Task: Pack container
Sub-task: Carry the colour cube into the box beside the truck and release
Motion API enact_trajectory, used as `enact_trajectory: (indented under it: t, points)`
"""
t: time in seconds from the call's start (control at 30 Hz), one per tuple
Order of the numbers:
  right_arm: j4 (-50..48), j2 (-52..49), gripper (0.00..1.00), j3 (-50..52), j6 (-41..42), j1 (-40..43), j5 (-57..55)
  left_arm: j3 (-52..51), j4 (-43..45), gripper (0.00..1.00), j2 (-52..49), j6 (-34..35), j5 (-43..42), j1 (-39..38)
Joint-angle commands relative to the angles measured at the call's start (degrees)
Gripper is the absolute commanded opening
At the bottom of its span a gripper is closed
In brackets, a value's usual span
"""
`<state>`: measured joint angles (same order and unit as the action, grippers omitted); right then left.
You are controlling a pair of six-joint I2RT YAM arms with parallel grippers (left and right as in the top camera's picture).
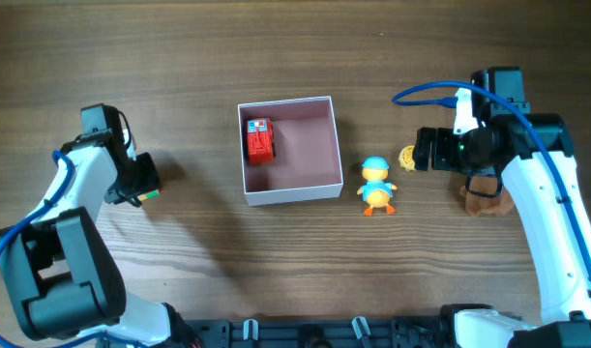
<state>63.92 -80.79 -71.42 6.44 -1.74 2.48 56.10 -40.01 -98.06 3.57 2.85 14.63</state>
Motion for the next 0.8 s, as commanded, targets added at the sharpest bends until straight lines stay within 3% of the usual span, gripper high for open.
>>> enact_trajectory:
  t: [0.0,0.1,0.37,0.57,0.77]
  points:
    - [0.13,-0.22,1.0,-1.33,1.01,-0.28,-1.2,0.7,-1.03,0.16,0.42,2.12,-0.92,0.2]
    - [0.13,-0.22,1.0,-1.33,1.05,-0.28,-1.2,4.48,-5.49,0.04,2.16,4.42,-0.94,-0.83]
    - [0.0,-0.22,1.0,-1.33,1.05,-0.28,-1.2,22.47,-18.01,0.04,10.27,4.44,-1.36,-12.81]
    - [-0.42,-0.22,1.0,-1.33,1.07,-0.28,-1.18,26.53,-15.37,0.04,12.98,10.32,-1.84,-28.76]
    - [-0.39,-0.22,1.0,-1.33,1.07,-0.28,-1.18,26.53,-7.76,0.04,8.83,12.41,-1.68,-42.18]
